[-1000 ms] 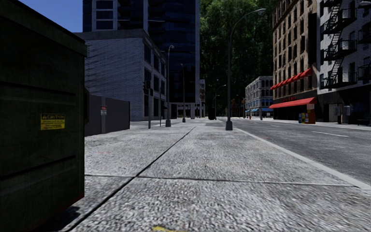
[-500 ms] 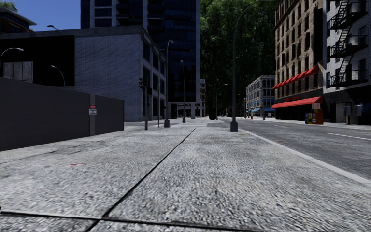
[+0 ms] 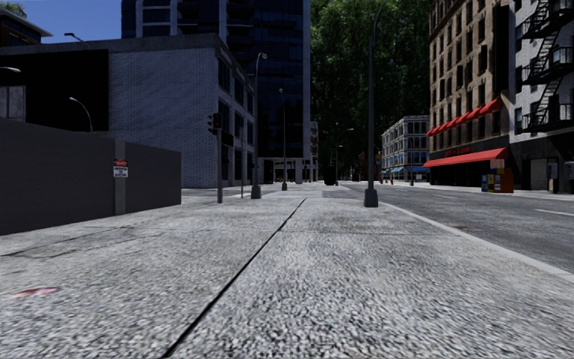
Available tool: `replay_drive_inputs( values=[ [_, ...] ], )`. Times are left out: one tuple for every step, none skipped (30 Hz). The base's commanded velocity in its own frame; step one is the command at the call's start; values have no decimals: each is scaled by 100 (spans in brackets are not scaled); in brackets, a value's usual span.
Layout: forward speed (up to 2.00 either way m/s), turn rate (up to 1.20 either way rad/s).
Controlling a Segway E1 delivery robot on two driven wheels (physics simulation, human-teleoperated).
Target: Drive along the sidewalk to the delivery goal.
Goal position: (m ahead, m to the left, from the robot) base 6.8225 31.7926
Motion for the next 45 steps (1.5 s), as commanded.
replay_drive_inputs(
  values=[
    [195,0],
    [195,0],
    [195,0],
    [195,0],
    [195,0],
    [195,0],
    [195,0],
    [195,0],
    [195,0],
    [195,0],
    [195,0],
    [195,0],
    [195,0],
    [195,0],
    [195,0],
    [195,0],
    [195,0],
    [195,0],
    [195,0],
    [195,0],
    [195,0],
    [195,0],
    [195,0],
    [195,0],
    [195,0],
    [195,0],
    [197,0],
    [197,0],
    [199,0],
    [199,0],
    [199,0],
    [199,0],
    [199,0],
    [200,0],
    [200,0],
    [200,0],
    [200,0],
    [200,0],
    [200,0],
    [200,0],
    [200,0],
    [200,0],
    [200,0],
    [200,0],
    [200,0]
  ],
)
